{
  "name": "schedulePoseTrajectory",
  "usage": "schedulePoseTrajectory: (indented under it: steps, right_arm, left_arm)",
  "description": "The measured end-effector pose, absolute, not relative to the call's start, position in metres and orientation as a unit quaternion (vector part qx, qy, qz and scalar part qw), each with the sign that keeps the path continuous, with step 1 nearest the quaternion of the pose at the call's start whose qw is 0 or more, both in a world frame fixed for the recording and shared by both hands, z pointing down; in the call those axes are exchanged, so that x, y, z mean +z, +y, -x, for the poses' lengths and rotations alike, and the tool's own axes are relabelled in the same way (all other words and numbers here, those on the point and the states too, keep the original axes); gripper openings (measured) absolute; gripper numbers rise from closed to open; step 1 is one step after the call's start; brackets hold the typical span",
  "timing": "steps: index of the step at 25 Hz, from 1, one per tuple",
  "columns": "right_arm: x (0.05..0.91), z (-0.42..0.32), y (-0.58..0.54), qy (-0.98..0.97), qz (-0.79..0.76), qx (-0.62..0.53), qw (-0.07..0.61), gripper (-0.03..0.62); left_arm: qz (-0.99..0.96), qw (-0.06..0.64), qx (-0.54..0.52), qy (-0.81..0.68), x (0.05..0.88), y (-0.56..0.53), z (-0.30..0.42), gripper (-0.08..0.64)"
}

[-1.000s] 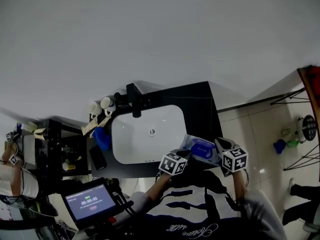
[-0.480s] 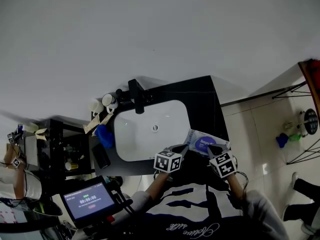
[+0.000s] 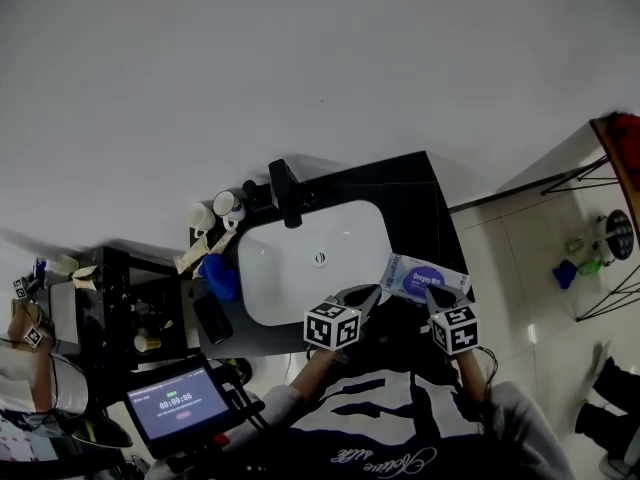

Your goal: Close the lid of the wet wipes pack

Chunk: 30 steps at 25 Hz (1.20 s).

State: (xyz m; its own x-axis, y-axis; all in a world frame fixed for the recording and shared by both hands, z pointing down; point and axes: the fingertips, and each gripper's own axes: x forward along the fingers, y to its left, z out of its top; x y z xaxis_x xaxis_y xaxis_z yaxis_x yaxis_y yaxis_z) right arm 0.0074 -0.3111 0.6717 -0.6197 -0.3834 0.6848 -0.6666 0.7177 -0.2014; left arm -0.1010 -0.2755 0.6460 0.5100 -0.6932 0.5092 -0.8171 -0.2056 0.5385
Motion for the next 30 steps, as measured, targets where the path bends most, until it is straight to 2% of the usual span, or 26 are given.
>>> schedulePoseTrajectory:
  steps: [11,21,30]
  right_arm:
    - [0.605,-0.004,-0.234,-0.850,-0.416,0.289,0.146,-0.002]
    - [0.603,-0.027,-0.175,-0.819,-0.459,0.320,0.125,-0.002]
    - [0.571,-0.070,-0.090,-0.825,-0.475,0.299,0.064,-0.002]
  left_arm:
    - [-0.827,0.355,0.027,-0.436,0.586,-0.215,0.109,0.000]
    - [-0.849,0.363,-0.020,-0.383,0.555,-0.188,0.082,0.000]
    - [-0.868,0.312,-0.019,-0.385,0.528,-0.107,0.036,0.000]
